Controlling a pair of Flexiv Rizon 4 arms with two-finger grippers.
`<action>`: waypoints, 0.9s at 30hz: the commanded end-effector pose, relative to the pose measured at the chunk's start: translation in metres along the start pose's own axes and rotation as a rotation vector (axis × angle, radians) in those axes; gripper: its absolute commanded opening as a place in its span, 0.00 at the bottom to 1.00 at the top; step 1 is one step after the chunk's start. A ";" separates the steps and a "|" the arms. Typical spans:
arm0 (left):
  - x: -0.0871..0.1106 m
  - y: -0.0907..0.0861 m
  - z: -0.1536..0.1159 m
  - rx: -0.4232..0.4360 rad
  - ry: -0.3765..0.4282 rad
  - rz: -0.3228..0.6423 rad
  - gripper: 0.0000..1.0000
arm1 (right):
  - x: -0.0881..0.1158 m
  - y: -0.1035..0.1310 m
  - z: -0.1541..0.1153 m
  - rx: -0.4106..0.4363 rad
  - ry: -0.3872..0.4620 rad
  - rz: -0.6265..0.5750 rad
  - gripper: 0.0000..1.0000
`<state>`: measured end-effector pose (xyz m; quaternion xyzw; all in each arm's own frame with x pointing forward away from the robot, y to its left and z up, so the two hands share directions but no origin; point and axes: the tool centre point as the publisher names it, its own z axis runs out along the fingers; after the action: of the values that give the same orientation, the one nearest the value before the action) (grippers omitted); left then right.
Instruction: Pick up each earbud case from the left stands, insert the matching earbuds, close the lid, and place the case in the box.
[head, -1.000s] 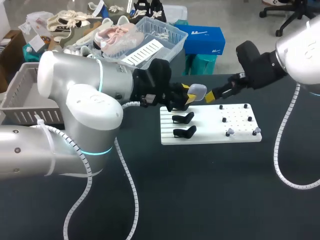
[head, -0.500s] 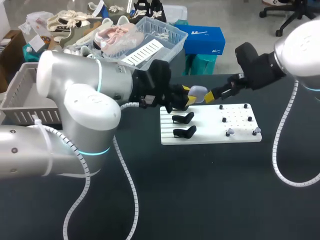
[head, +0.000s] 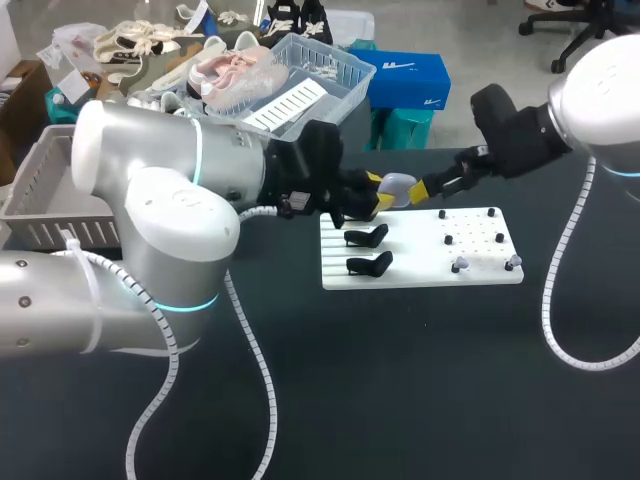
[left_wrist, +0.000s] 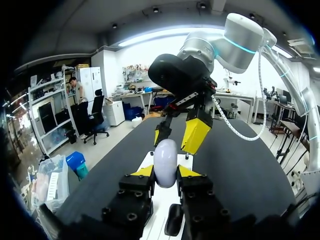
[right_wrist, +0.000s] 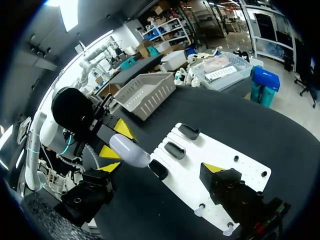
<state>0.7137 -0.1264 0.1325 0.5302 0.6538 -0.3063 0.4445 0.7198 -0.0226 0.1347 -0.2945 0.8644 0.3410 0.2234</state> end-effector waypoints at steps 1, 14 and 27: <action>-0.001 -0.002 -0.001 0.003 -0.005 0.003 0.00 | 0.000 -0.002 0.000 -0.002 -0.005 -0.001 1.00; 0.005 -0.007 -0.002 0.018 0.001 0.021 0.00 | -0.006 -0.001 -0.011 0.022 -0.023 -0.014 1.00; 0.008 -0.005 -0.017 0.100 -0.192 0.065 0.00 | 0.009 0.008 -0.069 0.238 -0.074 -0.014 1.00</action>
<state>0.7043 -0.1205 0.1333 0.5591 0.6074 -0.3388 0.4513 0.7240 -0.0570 0.1685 -0.2787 0.8742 0.2933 0.2684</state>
